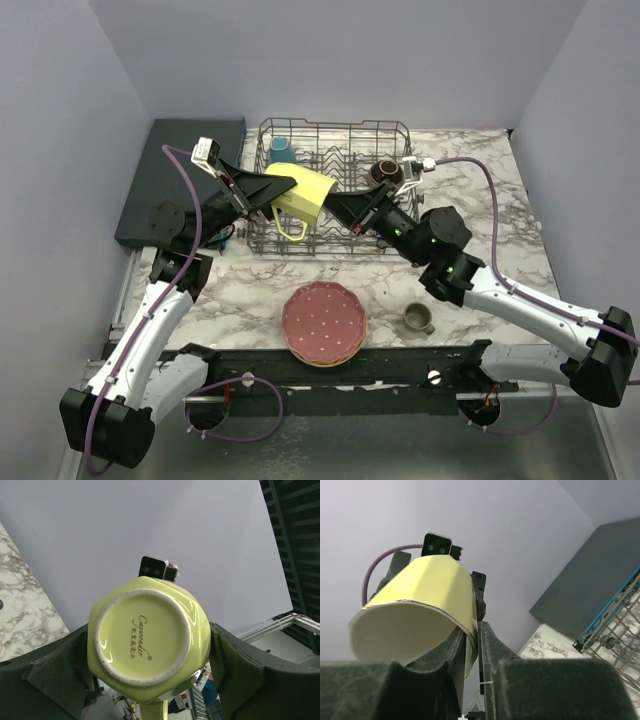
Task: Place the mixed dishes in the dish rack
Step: Turn the cup upside down in the dish rack.
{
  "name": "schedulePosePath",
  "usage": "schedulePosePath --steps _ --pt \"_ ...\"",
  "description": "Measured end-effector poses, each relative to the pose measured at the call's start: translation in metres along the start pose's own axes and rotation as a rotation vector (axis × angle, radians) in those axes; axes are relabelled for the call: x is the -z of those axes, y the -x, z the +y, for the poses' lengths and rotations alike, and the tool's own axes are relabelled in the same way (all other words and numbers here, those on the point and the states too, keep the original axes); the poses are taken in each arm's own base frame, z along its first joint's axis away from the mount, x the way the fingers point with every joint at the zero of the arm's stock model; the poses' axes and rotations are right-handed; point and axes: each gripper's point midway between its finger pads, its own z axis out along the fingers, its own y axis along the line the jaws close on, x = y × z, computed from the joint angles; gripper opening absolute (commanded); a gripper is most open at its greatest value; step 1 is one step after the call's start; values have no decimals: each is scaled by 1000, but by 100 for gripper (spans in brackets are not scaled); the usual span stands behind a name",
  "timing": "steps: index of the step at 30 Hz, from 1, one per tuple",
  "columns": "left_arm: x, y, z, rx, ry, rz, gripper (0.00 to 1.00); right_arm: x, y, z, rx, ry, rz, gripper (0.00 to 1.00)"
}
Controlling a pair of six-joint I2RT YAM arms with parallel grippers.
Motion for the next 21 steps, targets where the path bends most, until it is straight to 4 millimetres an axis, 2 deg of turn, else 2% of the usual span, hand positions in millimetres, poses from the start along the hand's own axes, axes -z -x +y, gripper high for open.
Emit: schedulePosePath --steps 5,9,14,21 --pt "1 0 5 -10 10 -3 15 17 21 2 -6 -23 -82 30" --pt "0 1 9 -14 19 -4 1 30 43 14 -7 -11 -150 33" --pt "-2 2 17 -21 37 -2 0 40 54 16 2 -26 -187 35" --pt "-5 4 47 -48 137 12 0 60 59 2 62 -101 -206 37"
